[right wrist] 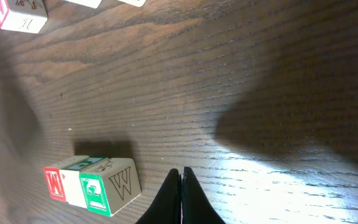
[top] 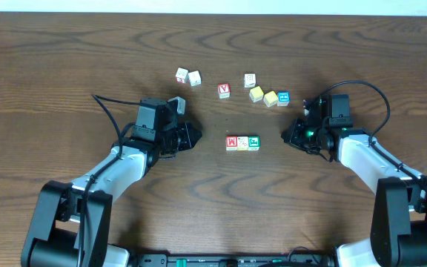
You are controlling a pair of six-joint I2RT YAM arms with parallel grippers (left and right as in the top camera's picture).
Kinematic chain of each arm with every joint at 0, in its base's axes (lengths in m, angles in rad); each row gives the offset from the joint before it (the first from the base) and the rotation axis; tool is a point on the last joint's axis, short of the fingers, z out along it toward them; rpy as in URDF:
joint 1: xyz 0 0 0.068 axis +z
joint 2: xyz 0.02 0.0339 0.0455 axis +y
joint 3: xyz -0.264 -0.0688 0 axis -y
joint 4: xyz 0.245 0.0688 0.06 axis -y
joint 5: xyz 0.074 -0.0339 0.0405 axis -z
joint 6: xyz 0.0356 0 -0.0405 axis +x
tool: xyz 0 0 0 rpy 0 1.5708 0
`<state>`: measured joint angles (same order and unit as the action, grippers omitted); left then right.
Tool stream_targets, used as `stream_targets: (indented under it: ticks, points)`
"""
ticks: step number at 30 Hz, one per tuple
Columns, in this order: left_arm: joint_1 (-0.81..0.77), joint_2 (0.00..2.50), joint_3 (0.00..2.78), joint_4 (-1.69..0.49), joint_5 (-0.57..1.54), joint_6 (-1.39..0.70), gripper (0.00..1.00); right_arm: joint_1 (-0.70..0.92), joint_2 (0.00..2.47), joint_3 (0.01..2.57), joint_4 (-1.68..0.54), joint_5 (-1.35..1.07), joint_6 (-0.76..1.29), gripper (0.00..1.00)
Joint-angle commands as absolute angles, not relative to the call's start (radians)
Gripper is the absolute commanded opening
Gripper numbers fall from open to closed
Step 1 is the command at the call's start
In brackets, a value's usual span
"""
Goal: Lift 3 blocks
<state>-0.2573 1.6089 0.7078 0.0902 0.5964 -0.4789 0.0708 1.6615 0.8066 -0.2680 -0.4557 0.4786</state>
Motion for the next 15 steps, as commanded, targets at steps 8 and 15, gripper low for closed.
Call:
stream_targets:
  ticks: [8, 15]
  points:
    - [-0.263, 1.614, 0.705, 0.057, 0.516, -0.484, 0.07, 0.066, 1.655, 0.798, -0.276, -0.454, 0.478, 0.01]
    - [-0.294, 1.614, 0.705, 0.057, 0.535, -0.484, 0.07, 0.07, 1.655, 0.798, -0.276, -0.462, 0.5, 0.01]
